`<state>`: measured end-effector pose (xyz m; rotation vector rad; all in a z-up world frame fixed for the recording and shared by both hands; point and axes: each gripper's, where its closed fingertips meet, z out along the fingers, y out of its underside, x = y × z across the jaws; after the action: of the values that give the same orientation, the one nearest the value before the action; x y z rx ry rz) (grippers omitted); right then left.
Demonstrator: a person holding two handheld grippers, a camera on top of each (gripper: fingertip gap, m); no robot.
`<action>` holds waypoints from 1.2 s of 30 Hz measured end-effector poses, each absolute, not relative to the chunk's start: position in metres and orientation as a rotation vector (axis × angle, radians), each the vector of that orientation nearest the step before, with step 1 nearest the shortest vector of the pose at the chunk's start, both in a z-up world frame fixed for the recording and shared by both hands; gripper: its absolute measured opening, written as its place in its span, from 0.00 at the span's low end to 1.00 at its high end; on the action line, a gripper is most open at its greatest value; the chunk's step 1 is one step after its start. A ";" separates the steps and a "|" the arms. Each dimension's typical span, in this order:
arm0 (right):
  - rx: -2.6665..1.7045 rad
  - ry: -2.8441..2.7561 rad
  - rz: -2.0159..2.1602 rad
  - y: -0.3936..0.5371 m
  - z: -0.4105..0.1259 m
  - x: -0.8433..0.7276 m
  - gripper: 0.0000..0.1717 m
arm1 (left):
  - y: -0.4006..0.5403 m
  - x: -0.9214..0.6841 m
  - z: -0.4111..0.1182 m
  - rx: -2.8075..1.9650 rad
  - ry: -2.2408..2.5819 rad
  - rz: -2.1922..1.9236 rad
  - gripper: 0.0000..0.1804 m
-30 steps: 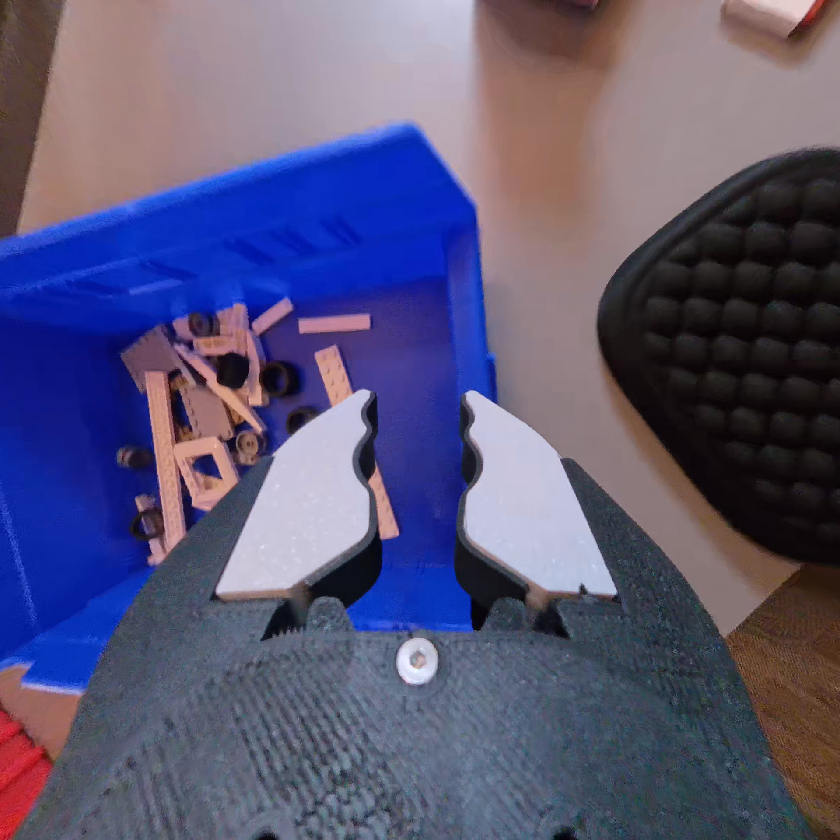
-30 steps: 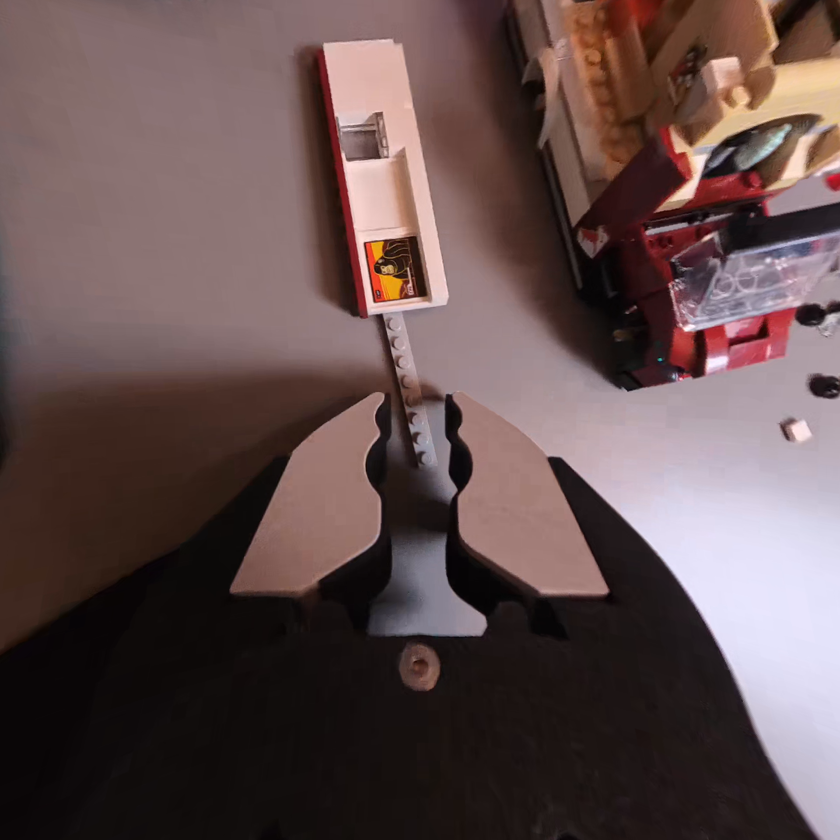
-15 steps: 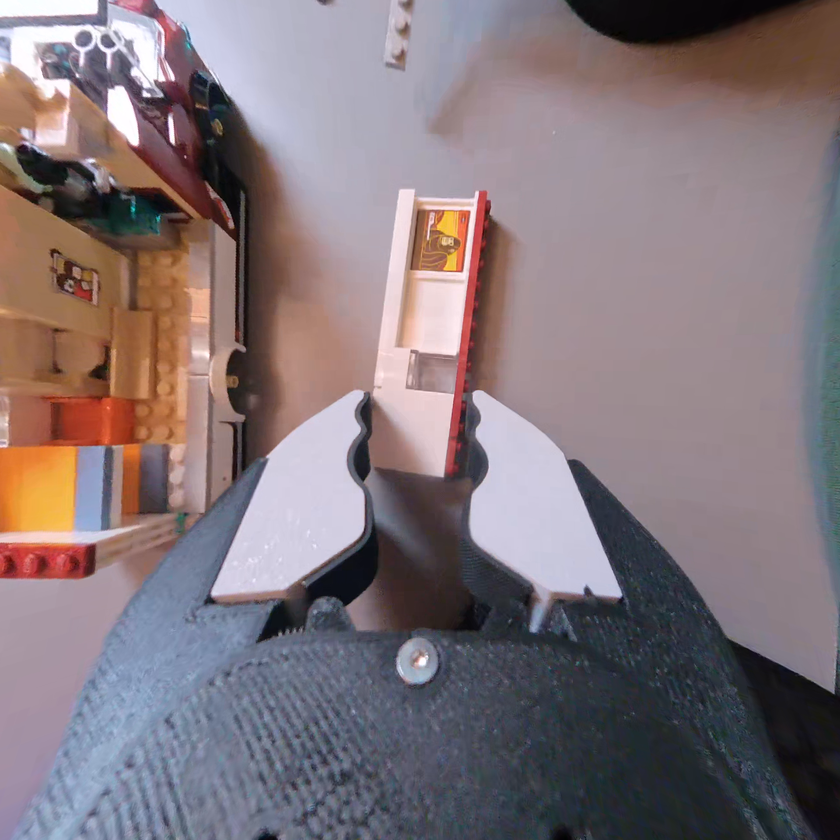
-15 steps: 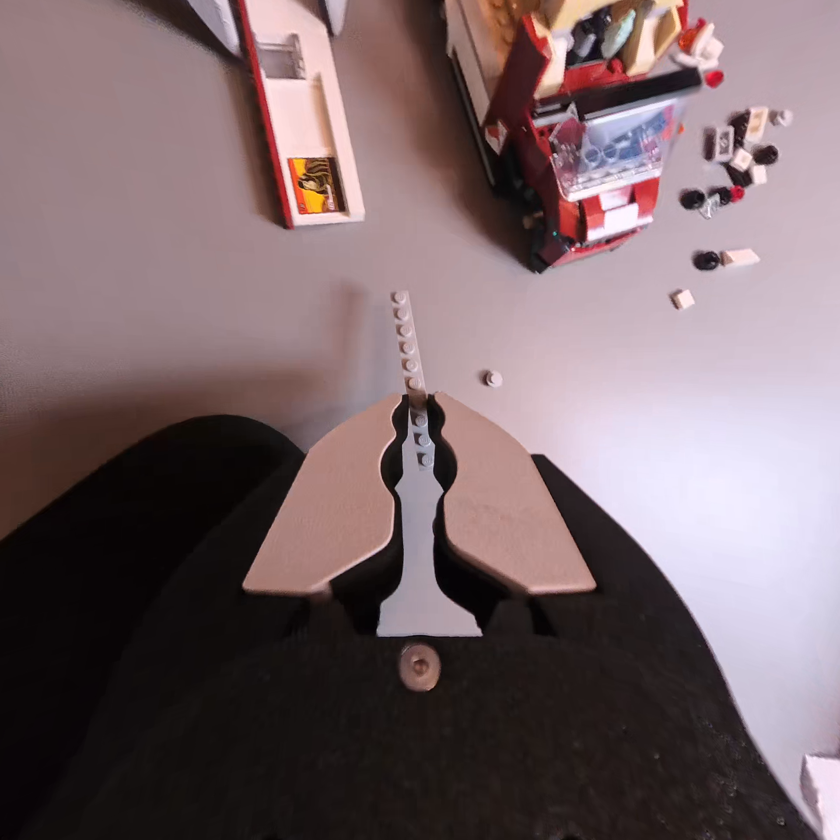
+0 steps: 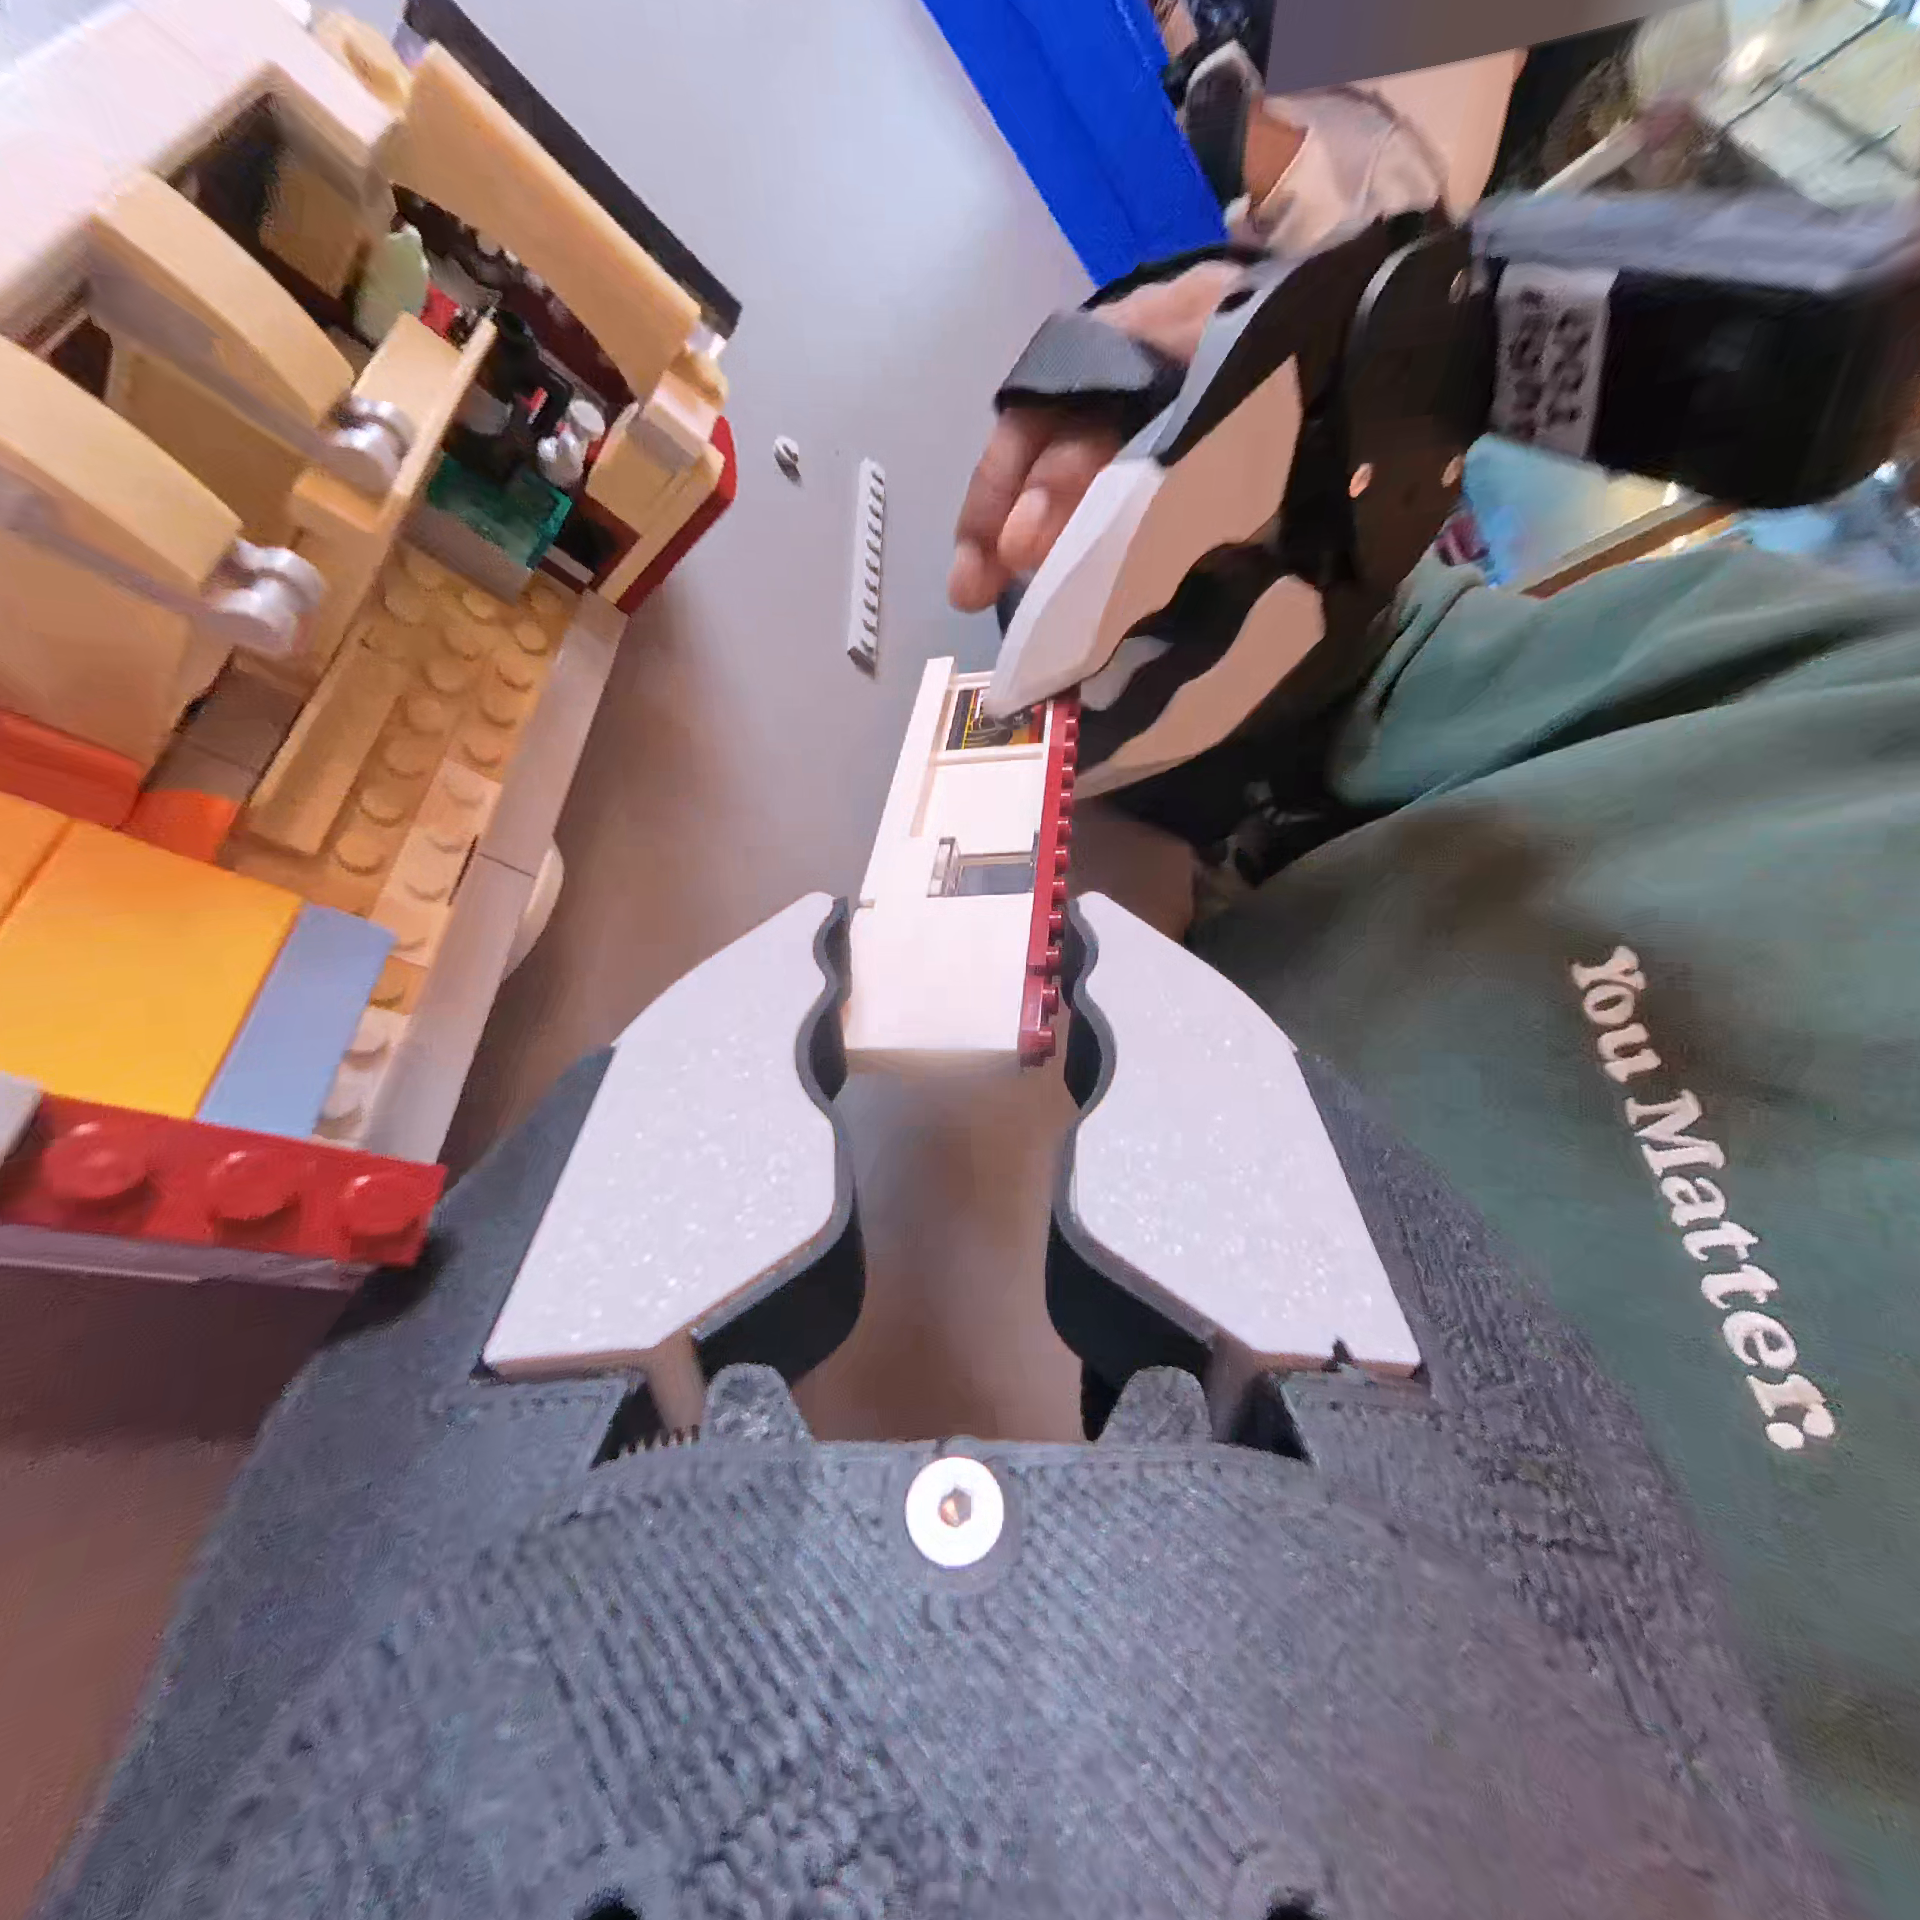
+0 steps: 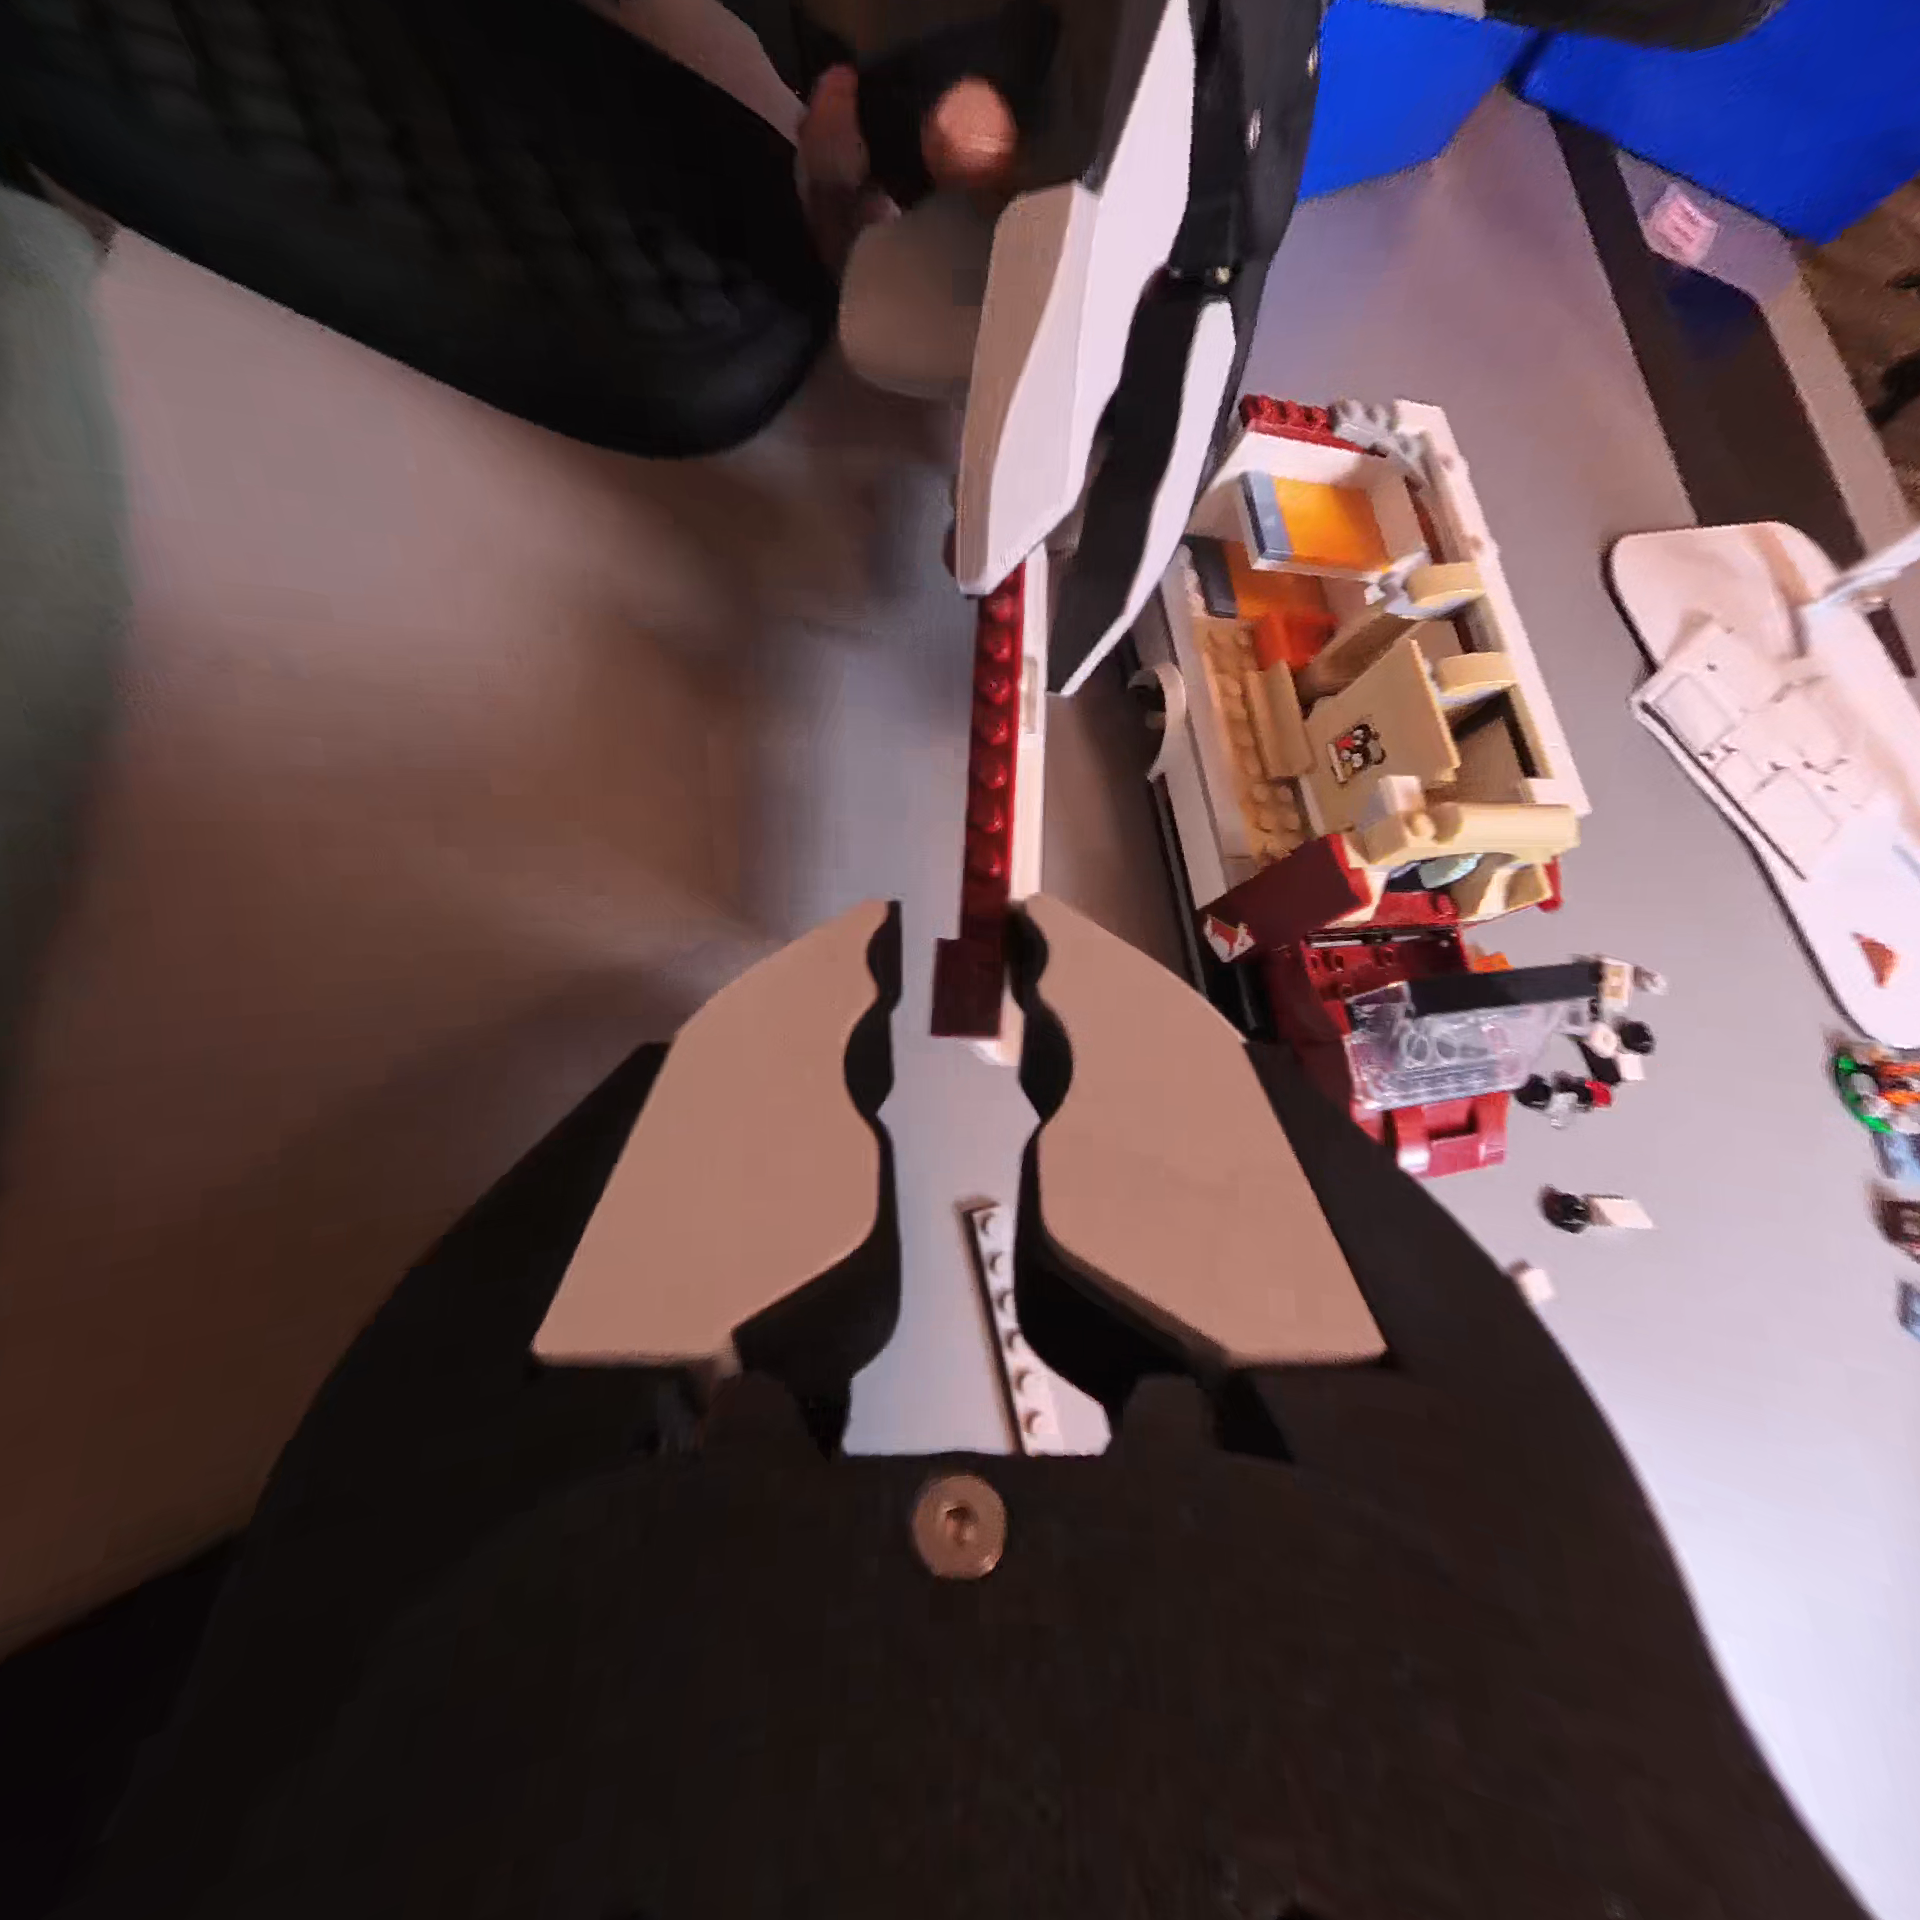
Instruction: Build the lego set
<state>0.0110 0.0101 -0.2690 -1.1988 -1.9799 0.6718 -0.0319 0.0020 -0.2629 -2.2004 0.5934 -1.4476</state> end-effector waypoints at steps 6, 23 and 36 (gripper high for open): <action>-1.342 -2.072 0.734 0.019 -0.282 0.016 0.07 | 0.004 -0.053 -0.253 -2.152 0.717 -1.077 0.31; -1.562 -1.879 0.799 0.072 -0.268 0.030 0.14 | -0.113 -0.287 -0.306 -2.755 0.752 0.335 0.20; -1.589 -1.658 0.840 0.081 -0.252 0.064 0.14 | -0.138 -0.259 -0.205 -2.510 0.765 -0.021 0.16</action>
<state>0.0639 0.0813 -0.2519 -1.5890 -1.6585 0.8401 -0.2586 -0.1382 -0.2053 -2.5105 0.7654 -0.0207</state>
